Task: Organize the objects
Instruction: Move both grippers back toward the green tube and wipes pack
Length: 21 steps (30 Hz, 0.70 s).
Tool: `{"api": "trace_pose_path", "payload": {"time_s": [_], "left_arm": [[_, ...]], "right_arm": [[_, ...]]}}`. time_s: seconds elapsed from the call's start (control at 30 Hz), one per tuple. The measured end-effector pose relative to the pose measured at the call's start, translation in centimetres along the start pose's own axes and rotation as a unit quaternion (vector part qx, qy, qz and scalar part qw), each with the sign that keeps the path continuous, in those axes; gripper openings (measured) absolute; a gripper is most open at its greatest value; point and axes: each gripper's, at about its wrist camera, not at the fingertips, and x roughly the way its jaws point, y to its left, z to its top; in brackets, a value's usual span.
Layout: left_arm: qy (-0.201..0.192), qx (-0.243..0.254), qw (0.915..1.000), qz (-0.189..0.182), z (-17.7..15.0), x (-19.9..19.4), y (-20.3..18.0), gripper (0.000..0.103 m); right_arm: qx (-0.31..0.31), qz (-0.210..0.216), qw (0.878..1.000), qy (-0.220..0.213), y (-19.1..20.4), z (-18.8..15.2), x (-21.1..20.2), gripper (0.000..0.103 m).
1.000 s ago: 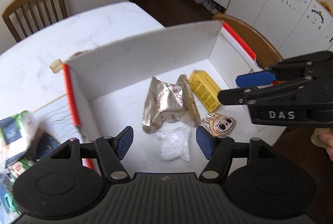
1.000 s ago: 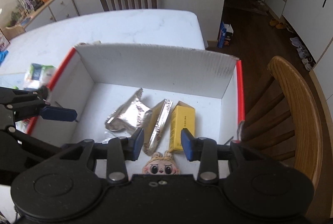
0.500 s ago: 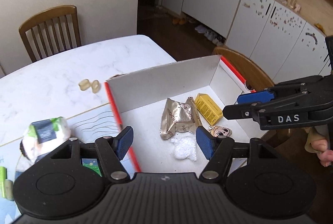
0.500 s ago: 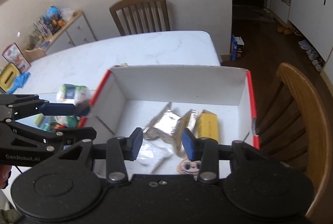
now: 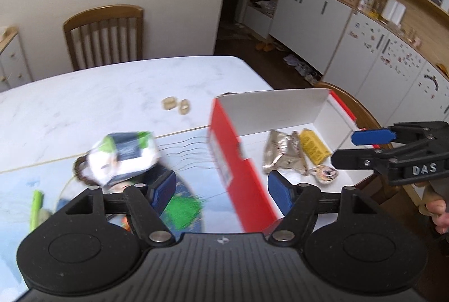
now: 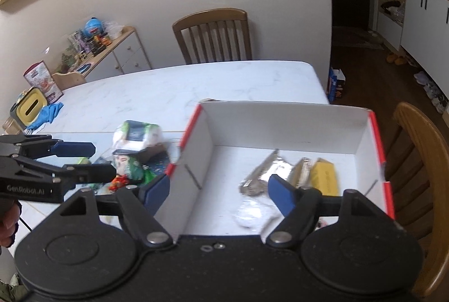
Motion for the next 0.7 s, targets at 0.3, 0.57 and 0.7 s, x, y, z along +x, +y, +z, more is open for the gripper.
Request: {"api": "trace_pose_path", "payload": {"time_s": [0.3,0.57,0.7], "left_arm": [[-0.001,-0.037,0.9986,0.039,-1.7,-2.0,6.4,0.079],[-0.012,-0.058,0.9966,0.058,-2.7,-3.2,12.1,0.091],[-0.026,-0.061,0.9959,0.062,-3.4,-3.4,14.4,0.103]], "right_arm": [[-0.035,0.005,0.999,0.001,6.0,-0.4,1.4,0.089],[-0.051,-0.002,0.999,0.013,10.1,-0.8,3.8,0.089],[-0.052,-0.002,0.998,0.021,11.9,-0.7,5.4,0.089]]}}
